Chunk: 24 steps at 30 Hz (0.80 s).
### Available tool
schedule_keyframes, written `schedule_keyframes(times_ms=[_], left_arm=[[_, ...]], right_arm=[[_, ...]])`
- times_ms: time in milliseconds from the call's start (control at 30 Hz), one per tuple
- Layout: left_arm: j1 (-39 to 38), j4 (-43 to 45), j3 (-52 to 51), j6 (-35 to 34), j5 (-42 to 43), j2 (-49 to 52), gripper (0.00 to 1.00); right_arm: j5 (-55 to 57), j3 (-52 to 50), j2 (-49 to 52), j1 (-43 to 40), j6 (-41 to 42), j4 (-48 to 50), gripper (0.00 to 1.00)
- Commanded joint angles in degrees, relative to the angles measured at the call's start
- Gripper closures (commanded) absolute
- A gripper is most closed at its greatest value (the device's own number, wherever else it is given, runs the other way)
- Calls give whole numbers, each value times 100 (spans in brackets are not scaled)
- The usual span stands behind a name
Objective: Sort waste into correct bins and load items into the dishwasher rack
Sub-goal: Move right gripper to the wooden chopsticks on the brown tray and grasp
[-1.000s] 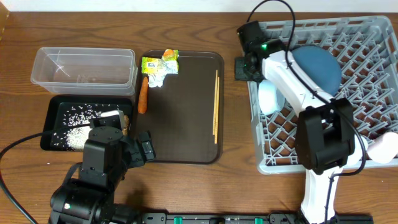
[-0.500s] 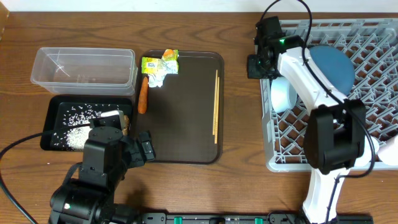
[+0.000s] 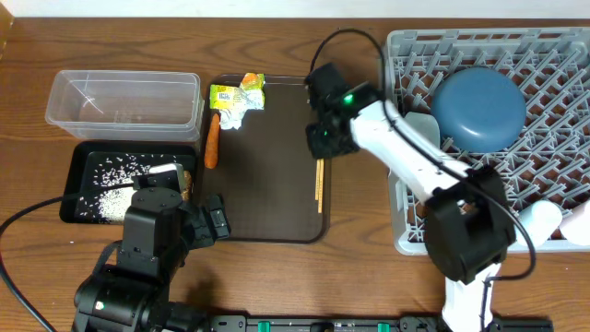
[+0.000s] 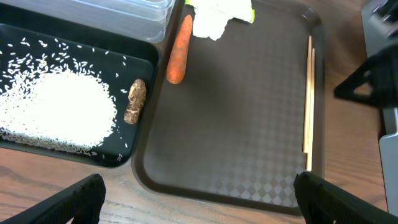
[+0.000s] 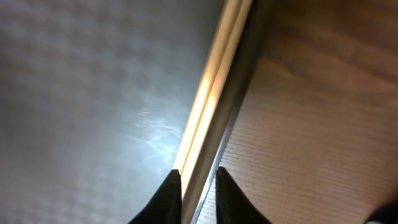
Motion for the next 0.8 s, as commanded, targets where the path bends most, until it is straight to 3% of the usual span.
schedule_keyframes(times_ms=[0, 300, 500, 700, 767], left_arm=[[31, -22, 111, -2, -26, -2, 2], [31, -22, 111, -2, -26, -2, 2], [31, -22, 111, -2, -26, -4, 2], [31, -22, 111, -2, -26, -2, 2], [31, -22, 111, -2, -26, -2, 2]], right_arm=[[420, -140, 92, -37, 435, 74, 83], [426, -372, 142, -57, 435, 179, 76], [385, -920, 142, -55, 431, 778, 89], [400, -1056, 142, -59, 433, 973, 90], [295, -1084, 142, -59, 352, 1034, 84]])
